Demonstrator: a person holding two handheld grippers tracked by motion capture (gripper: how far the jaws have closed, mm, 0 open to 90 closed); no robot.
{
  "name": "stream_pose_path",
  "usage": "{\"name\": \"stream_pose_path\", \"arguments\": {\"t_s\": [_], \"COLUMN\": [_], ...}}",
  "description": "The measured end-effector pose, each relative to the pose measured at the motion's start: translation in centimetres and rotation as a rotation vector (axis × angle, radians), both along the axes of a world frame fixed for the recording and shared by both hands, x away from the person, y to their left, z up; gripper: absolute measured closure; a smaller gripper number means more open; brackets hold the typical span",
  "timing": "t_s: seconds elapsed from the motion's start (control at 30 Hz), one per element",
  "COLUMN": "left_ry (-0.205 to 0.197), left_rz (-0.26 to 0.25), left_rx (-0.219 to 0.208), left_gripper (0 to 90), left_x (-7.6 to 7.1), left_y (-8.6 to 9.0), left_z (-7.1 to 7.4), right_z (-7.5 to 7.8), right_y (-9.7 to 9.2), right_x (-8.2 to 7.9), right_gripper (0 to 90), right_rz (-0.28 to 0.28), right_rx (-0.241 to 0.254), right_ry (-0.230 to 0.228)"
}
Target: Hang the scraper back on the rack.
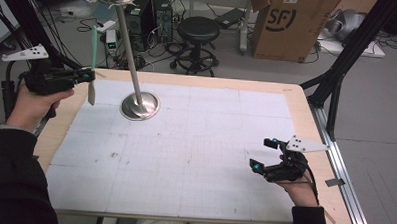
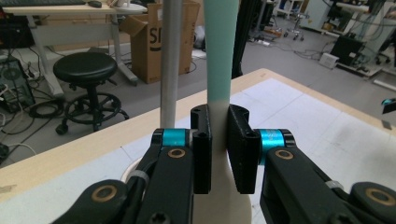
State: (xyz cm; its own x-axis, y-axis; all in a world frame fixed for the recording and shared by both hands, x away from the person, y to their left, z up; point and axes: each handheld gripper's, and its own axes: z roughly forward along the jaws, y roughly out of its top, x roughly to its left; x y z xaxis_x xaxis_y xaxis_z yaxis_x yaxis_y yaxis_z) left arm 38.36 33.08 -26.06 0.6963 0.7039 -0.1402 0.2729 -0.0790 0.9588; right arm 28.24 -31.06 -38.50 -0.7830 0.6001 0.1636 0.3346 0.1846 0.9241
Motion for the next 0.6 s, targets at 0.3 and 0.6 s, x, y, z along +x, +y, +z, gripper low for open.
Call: {"name": "stream_pose_path", "arguments": {"t_s": [0.3, 0.6], "left_ry": [-0.023, -0.055], "left_rz": [0.032, 0.039], "left_rx": [-0.005, 0.006], "left_gripper": [80.7, 80.7], "left_x": [0.6, 1.7], "left_y": [1.4, 1.0], "left_z": [1.6, 3.9], "right_z": [-0.2, -0.3], "right_y": [-0.6, -1.1], "right_x": [0.0, 0.0], "right_gripper": [1.1, 1.1], "right_rz": [-0.014, -0.022], "right_rx": [0.015, 0.025], "right_ry": [0.007, 0.008]}}
